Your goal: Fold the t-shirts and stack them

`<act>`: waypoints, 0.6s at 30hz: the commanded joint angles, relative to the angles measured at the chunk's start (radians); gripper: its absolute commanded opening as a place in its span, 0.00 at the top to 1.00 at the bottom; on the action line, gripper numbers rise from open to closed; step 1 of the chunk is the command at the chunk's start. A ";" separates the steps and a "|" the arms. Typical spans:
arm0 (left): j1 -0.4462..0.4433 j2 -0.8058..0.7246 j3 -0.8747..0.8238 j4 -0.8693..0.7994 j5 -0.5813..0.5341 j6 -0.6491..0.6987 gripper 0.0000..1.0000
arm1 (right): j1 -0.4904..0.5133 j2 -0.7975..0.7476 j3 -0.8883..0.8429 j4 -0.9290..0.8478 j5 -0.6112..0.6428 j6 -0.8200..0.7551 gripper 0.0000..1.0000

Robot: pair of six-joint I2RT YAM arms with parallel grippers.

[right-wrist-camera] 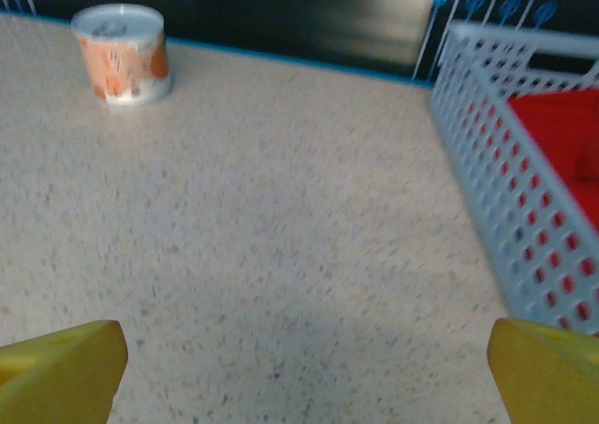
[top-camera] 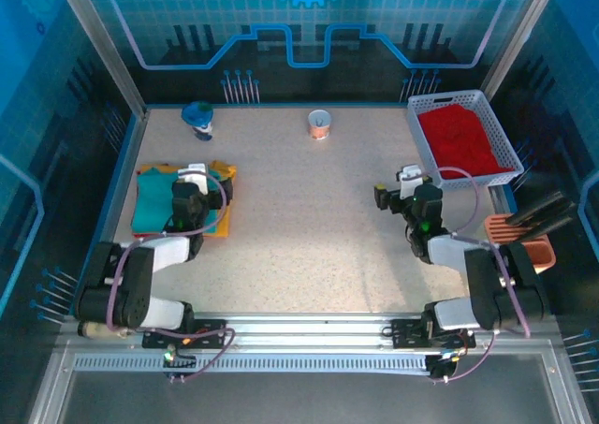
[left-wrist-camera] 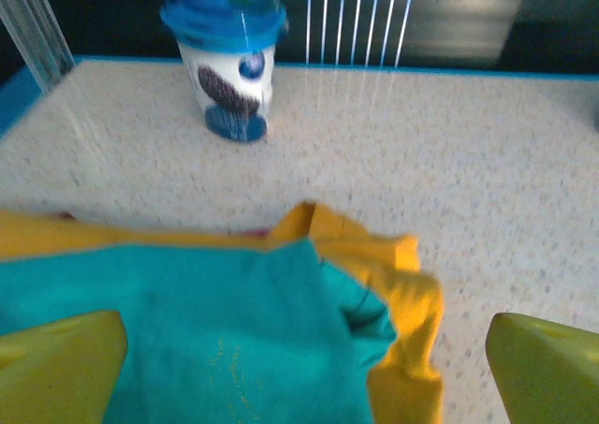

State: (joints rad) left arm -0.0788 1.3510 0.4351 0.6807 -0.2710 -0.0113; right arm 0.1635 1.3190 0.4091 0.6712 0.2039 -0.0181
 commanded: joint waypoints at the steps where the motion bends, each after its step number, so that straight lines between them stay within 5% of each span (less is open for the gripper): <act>1: -0.017 -0.090 0.147 -0.300 -0.120 -0.105 0.01 | 0.023 -0.089 0.144 -0.304 0.204 0.118 0.00; 9: -0.085 -0.128 0.383 -0.699 -0.056 -0.225 0.06 | 0.000 -0.012 0.605 -0.873 0.196 0.294 0.00; 12: -0.088 -0.131 0.448 -0.831 0.039 -0.280 0.12 | -0.036 0.081 0.798 -1.019 0.115 0.321 0.00; 18: -0.109 -0.195 0.454 -0.992 0.118 -0.325 0.18 | -0.137 0.301 1.081 -1.217 0.150 0.466 0.00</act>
State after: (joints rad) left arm -0.1719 1.2110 0.8749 -0.1535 -0.2180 -0.2874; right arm 0.0769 1.5368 1.3899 -0.3370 0.3370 0.3325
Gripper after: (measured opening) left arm 0.821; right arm 0.996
